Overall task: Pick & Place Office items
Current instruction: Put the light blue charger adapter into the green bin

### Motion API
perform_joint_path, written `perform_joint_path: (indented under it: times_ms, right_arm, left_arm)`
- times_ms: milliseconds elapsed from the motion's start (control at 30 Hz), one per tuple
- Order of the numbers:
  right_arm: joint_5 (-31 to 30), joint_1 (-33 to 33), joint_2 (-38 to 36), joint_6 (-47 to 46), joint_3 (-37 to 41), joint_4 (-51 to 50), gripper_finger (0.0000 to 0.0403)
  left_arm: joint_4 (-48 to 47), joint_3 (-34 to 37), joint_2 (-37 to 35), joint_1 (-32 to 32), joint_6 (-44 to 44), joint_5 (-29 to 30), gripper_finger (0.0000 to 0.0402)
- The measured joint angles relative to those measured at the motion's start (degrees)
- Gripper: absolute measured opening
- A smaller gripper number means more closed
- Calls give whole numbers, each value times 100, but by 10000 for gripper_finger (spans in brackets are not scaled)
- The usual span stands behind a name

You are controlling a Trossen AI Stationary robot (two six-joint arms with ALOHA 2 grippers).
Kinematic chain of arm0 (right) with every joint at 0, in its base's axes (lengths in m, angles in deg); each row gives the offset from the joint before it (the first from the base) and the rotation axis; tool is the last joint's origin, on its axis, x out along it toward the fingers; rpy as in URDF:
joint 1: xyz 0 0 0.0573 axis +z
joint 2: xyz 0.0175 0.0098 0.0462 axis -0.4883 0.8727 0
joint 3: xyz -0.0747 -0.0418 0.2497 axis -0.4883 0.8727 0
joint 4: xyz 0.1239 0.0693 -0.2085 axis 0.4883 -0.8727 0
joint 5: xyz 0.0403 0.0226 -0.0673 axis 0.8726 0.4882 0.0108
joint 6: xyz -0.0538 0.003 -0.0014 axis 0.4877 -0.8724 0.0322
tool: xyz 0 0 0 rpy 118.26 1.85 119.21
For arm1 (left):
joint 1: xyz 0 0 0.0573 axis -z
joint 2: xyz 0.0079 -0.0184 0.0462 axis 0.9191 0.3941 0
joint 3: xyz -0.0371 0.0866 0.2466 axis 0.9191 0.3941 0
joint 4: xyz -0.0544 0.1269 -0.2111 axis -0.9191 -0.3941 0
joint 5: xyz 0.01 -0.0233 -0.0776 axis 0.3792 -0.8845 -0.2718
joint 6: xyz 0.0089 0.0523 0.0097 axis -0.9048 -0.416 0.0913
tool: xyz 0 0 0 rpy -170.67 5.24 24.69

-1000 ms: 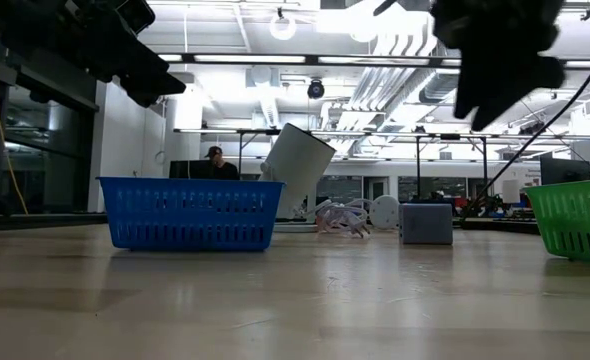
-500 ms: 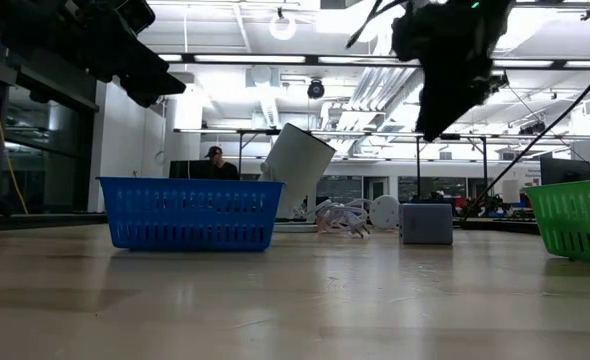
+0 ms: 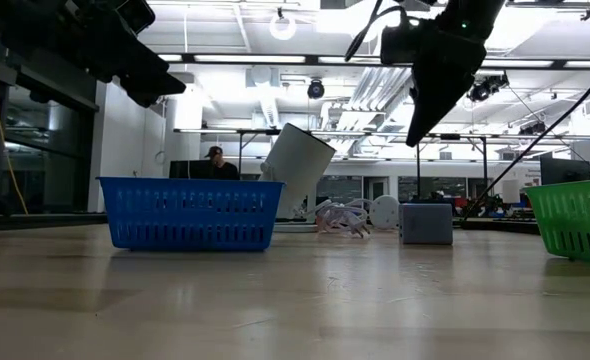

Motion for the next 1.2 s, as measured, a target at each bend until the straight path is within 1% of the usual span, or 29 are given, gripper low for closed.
perform_joint_path:
  times_ms: [200, 333, 533, 700, 800, 1000, 1200]
  right_arm:
    - [59, -131, 10, 30, 0, 4, 164]
    - [117, -240, 334, 28, 6, -36, 164]
    - [148, -281, 892, 308, 9, 143, 164]
    - [350, -281, 1104, 397, 9, 234, 164]
    - [469, -256, 1132, 539, 9, 244, 164]
    - [469, -198, 1126, 758, 2, 272, 164]
    - [435, -201, 1125, 786, 2, 269, 164]
  left_arm:
    - [0, 1, 1, 1, -1, 1, 211]
    - [0, 2, 2, 2, 0, 2, 211]
    - [2, 0, -1, 1, -1, 2, 211]
    - [1, 0, 0, 0, 0, 2, 211]
    - [2, 0, -1, 2, -2, 2, 211]
    - [1, 0, 0, 2, 0, 2, 211]
    - [1, 0, 0, 0, 0, 1, 211]
